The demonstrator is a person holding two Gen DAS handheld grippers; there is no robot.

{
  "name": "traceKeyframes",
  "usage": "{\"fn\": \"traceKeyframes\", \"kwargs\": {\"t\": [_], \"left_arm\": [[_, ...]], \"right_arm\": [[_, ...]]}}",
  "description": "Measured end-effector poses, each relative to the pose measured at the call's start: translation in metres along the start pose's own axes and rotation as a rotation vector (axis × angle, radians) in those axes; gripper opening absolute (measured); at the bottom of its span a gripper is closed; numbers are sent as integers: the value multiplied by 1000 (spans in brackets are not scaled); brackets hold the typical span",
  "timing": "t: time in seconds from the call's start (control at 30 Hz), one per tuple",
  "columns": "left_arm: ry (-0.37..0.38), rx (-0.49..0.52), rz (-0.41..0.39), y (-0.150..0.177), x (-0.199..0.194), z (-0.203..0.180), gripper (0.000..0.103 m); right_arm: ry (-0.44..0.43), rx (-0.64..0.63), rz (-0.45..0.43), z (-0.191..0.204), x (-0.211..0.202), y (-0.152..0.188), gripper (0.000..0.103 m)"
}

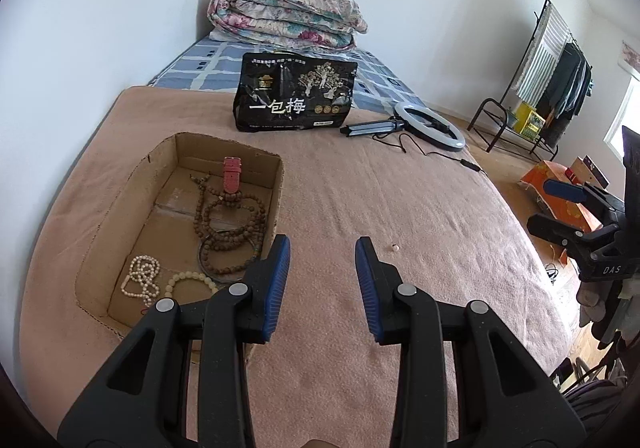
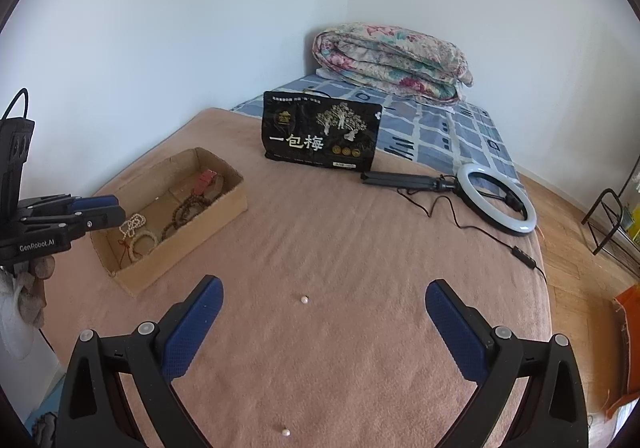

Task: Organize jewelry
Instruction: 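Move both tools away from the box toward the two loose pearls on the bed, then close left tool on one loose pearl while right tool closes on the other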

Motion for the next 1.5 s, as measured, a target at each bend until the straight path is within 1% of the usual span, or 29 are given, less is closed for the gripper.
{"fn": "traceKeyframes", "kwargs": {"t": [0.13, 0.23, 0.33, 0.47, 0.53, 0.6, 0.63, 0.7, 0.73, 0.8, 1.03, 1.1, 1.3, 1.4, 1.5], "left_arm": [[17, 39, 16, 5, 10, -19, 34], [33, 68, 29, 10, 20, -34, 34], [57, 82, 45, 14, 33, -47, 34], [84, 106, 76, 22, 55, -65, 34], [101, 126, 89, 25, 66, -75, 34], [121, 142, 105, 29, 77, -85, 34], [128, 143, 112, 30, 82, -87, 34], [139, 133, 129, 31, 97, -90, 34], [145, 132, 138, 31, 103, -91, 33], [150, 140, 149, 32, 116, -94, 34], [133, 183, 170, 28, 156, -107, 34], [124, 190, 172, 26, 165, -109, 33], [135, 192, 187, 25, 189, -115, 33], [113, 196, 192, 22, 202, -116, 33], [100, 190, 192, 17, 210, -114, 33]], "right_arm": [[-31, 49, 22, -17, 4, 28, 101], [-46, 80, 37, -26, 9, 50, 98], [-52, 95, 47, -30, 13, 72, 95], [-75, 118, 60, -30, 23, 102, 89], [-91, 131, 69, -28, 31, 116, 84], [-107, 138, 83, -24, 39, 129, 74], [-114, 140, 89, -22, 43, 134, 71], [-139, 148, 98, -16, 50, 144, 62], [-155, 154, 101, -14, 53, 148, 60], [-179, 164, 107, -10, 59, 154, 53], [-220, 119, 126, 6, 77, 162, 43], [-218, 96, 129, 13, 82, 163, 39], [-204, 36, 125, 33, 91, 165, 36], [-183, 30, 126, 37, 97, 166, 32], [-180, 26, 125, 38, 101, 166, 31]]}}
Point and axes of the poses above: each gripper's, at about its wrist camera, not at the fingertips, and x roughly the way its jaws point, z to its left, y to its underside, the point moved 10 cm from there along x, roughly the way its jaws point, and after that the axes turned 13 degrees about z, right-handed, at the moved point
